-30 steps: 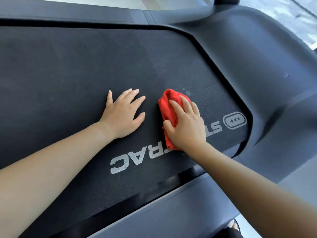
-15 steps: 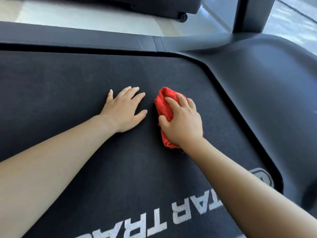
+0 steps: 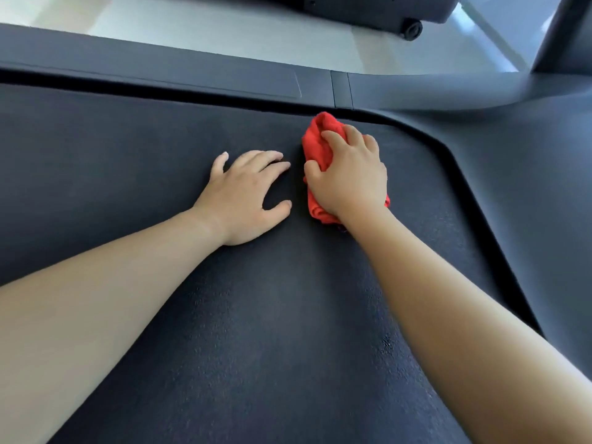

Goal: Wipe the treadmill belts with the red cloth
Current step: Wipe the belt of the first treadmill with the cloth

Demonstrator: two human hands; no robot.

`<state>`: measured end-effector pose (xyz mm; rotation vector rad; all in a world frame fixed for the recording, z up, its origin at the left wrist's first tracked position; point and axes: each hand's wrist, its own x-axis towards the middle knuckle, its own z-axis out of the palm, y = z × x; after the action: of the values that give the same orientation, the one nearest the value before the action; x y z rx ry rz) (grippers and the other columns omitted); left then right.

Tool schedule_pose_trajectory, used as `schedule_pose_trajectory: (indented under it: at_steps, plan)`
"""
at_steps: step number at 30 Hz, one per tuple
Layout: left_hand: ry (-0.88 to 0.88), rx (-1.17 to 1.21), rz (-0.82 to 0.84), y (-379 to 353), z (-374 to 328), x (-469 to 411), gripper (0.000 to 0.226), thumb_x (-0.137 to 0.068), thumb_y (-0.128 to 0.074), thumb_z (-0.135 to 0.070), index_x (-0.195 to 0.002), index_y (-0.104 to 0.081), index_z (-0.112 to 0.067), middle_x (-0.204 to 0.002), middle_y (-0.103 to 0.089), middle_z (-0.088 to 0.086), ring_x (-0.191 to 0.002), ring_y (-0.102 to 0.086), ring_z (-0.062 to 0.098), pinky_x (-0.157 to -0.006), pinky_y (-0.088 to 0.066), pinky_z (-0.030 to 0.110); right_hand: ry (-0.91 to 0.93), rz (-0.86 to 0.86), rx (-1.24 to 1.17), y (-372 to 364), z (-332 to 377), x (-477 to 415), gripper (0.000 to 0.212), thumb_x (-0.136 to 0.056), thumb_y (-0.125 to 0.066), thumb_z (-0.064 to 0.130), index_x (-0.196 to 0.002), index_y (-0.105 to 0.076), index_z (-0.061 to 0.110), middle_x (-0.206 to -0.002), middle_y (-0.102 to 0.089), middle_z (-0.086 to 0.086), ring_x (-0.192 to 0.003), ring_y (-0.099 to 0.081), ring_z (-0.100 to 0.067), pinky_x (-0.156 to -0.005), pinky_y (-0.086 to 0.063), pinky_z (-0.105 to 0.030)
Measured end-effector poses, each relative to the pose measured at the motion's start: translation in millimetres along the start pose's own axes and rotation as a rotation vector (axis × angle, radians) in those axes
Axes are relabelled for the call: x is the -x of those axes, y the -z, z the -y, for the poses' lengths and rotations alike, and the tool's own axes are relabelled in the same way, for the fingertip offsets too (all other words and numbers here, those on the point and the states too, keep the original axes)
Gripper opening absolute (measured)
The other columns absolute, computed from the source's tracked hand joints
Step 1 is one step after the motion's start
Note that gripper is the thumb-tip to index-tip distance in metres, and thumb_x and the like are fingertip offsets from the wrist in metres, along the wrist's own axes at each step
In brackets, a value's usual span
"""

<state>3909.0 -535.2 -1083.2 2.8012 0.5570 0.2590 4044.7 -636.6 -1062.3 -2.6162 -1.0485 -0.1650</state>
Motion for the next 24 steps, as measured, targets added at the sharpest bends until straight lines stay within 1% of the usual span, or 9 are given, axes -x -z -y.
schedule_pose_trajectory:
  at_steps: [3,7,11,14,17,21,24]
  plan:
    - [0.008,-0.003,0.018,0.2,1.0,0.1,0.064,-0.085,-0.043,-0.053,-0.143,-0.032,-0.029,-0.152,-0.024,-0.013,-0.141,-0.015,0.009,-0.116,-0.004,0.052,0.003,0.011,-0.001,-4.1,2.5,-16.7,0.050,-0.084,-0.048,0.042,-0.131,-0.049,0.024,-0.143,-0.040,0.001,-0.128,-0.032,-0.027,-0.091,-0.038,-0.042]
    - [0.007,0.008,0.005,1.5,0.5,0.5,0.062,-0.087,-0.047,-0.050,-0.143,-0.034,-0.027,-0.151,-0.026,-0.012,-0.141,-0.017,0.011,-0.116,-0.005,0.051,0.012,0.035,-0.018,-2.3,5.6,-18.4,0.050,-0.085,-0.047,0.042,-0.132,-0.048,0.025,-0.143,-0.039,0.000,-0.129,-0.031,-0.028,-0.094,-0.038,-0.044]
    - [0.003,0.004,0.001,4.1,0.3,3.0,0.061,-0.088,-0.048,-0.048,-0.142,-0.036,-0.023,-0.150,-0.029,-0.009,-0.141,-0.021,0.013,-0.117,-0.008,0.050,0.034,0.075,0.014,10.4,2.1,19.4,0.050,-0.086,-0.048,0.043,-0.133,-0.047,0.025,-0.142,-0.040,0.000,-0.129,-0.030,-0.027,-0.091,-0.039,-0.043]
    - [0.047,0.017,-0.002,2.8,-3.5,-6.5,0.057,-0.091,-0.046,-0.044,-0.142,-0.037,-0.021,-0.150,-0.029,-0.008,-0.141,-0.022,0.014,-0.115,-0.010,0.053,0.065,0.022,0.006,13.3,-6.2,46.8,0.051,-0.084,-0.050,0.043,-0.133,-0.048,0.027,-0.141,-0.041,0.003,-0.129,-0.031,-0.025,-0.086,-0.041,-0.040]
    - [0.123,0.022,0.000,-2.6,-13.4,-20.2,0.055,-0.093,-0.042,-0.044,-0.143,-0.034,-0.021,-0.152,-0.026,-0.008,-0.142,-0.017,0.015,-0.114,-0.008,0.057,0.045,0.011,-0.005,8.5,-10.5,26.6,0.051,-0.084,-0.050,0.042,-0.132,-0.049,0.027,-0.140,-0.042,0.003,-0.129,-0.032,-0.025,-0.088,-0.040,-0.041]
    - [0.137,-0.006,-0.043,-10.3,-12.2,-25.2,0.056,-0.092,-0.042,-0.046,-0.143,-0.034,-0.024,-0.152,-0.026,-0.009,-0.141,-0.017,0.014,-0.114,-0.007,0.057,0.033,0.004,-0.004,-1.1,-10.8,-19.9,0.048,-0.085,-0.049,0.042,-0.129,-0.050,0.024,-0.141,-0.042,0.000,-0.129,-0.032,-0.027,-0.091,-0.038,-0.044]
    - [0.133,0.000,-0.049,-10.8,-11.8,-25.0,0.056,-0.092,-0.043,-0.047,-0.142,-0.036,-0.024,-0.151,-0.028,-0.009,-0.141,-0.018,0.016,-0.114,-0.008,0.058,0.044,0.024,-0.002,-1.0,-11.0,-31.9,0.047,-0.085,-0.048,0.042,-0.129,-0.050,0.023,-0.141,-0.040,-0.001,-0.128,-0.032,-0.028,-0.091,-0.038,-0.045]
